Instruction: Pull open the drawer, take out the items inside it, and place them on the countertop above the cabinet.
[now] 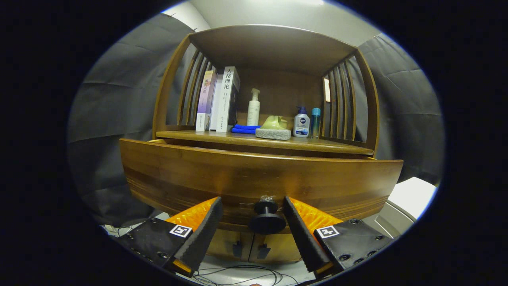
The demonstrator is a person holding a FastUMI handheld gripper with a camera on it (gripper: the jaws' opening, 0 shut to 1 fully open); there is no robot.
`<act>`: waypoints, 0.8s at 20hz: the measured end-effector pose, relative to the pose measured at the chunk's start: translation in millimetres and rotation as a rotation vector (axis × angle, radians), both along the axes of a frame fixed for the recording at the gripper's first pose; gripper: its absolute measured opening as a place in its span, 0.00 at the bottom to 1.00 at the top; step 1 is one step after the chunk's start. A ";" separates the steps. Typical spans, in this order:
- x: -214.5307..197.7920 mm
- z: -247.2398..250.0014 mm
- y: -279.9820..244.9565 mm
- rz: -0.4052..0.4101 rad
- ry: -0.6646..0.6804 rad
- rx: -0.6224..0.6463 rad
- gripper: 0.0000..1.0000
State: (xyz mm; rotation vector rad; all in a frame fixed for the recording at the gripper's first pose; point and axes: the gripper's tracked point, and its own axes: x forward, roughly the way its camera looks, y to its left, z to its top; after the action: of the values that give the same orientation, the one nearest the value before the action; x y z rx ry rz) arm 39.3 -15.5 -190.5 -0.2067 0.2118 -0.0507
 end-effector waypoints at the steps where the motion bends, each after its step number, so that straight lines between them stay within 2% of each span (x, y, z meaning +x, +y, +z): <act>1: 3.3 0.4 0.0 -0.004 0.000 0.003 0.98; 16: 51.5 -2.2 -2.9 -0.033 -0.001 -0.030 0.98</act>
State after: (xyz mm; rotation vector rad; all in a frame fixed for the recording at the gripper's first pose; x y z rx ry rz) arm 90.8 -18.4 -192.7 -0.2334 0.2135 -0.0873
